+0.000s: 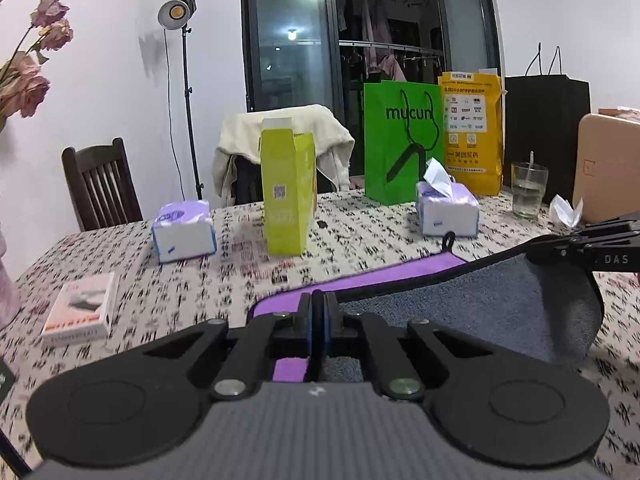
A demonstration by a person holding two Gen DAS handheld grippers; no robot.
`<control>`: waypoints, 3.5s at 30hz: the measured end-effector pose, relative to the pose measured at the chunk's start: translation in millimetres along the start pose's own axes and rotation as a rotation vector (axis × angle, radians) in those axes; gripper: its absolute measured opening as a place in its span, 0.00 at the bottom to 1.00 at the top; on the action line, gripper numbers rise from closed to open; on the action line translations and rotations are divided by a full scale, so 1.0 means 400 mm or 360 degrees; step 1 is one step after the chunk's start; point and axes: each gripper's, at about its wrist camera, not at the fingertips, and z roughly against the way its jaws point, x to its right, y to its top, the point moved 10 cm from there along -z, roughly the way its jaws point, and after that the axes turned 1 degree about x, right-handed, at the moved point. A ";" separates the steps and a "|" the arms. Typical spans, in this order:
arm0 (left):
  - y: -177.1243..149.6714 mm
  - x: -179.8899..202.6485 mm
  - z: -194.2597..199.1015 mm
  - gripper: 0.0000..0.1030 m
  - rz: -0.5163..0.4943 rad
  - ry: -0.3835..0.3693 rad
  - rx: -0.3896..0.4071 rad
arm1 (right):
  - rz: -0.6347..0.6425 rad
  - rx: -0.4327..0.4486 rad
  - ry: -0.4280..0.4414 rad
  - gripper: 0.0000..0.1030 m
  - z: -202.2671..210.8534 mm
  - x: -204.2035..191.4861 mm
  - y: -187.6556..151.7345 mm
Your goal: Fold towel
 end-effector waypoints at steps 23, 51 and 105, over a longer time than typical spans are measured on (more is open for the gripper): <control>0.001 -0.124 -0.355 0.05 0.0199 -0.0070 -0.0336 | -0.0100 -0.0240 -0.0031 0.04 -0.366 0.138 0.068; 0.021 -0.138 -0.300 0.42 0.0145 -0.0027 -0.0301 | -0.0058 -0.0311 -0.0127 0.24 -0.361 0.156 0.047; 0.002 0.020 0.258 1.00 0.0071 0.0152 -0.0018 | 0.0075 0.0076 -0.0250 1.00 0.183 -0.080 0.037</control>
